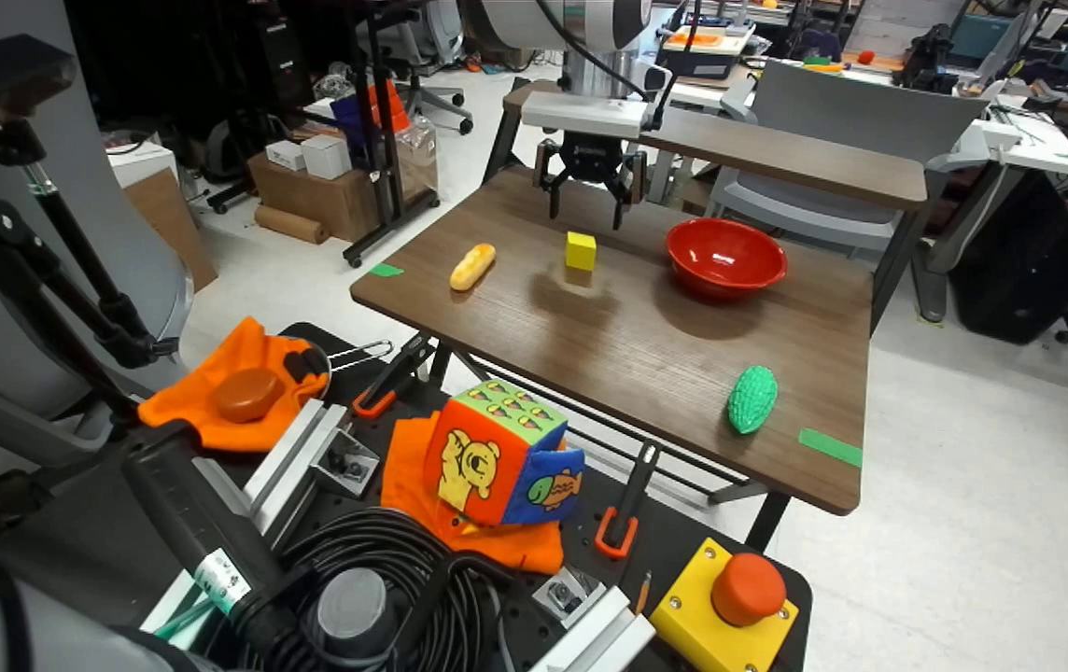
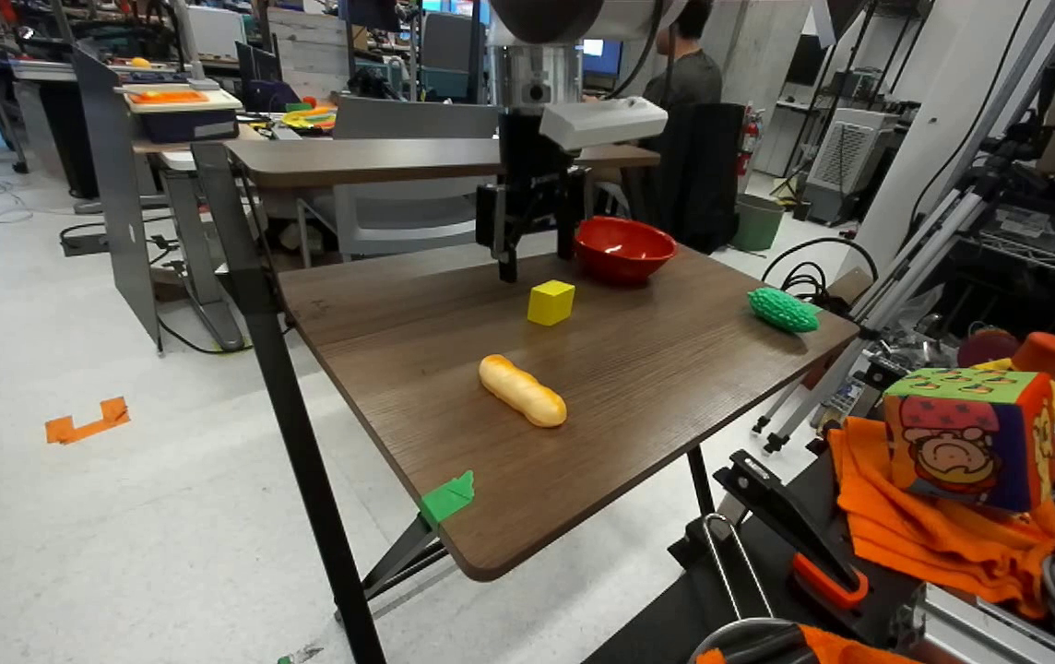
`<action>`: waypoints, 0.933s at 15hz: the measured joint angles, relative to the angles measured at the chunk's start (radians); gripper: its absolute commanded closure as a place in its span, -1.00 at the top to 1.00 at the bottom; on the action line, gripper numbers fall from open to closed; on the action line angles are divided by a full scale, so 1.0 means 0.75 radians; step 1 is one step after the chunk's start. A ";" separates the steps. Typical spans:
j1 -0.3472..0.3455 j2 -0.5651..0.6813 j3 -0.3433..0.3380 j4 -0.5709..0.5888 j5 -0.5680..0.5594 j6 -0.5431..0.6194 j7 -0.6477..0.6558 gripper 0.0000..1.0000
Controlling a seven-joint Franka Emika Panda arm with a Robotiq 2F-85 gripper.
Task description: Move the yellow block closer to you
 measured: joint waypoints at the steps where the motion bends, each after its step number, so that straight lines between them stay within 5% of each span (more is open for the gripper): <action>1: 0.005 0.020 -0.006 0.022 -0.002 -0.022 0.002 1.00; 5: 0.023 0.090 -0.026 0.086 -0.016 -0.092 0.016 1.00; 7: 0.033 0.118 -0.033 0.111 -0.027 -0.121 0.029 0.45; 14: 0.076 0.166 -0.045 0.186 -0.036 -0.219 0.102 -0.63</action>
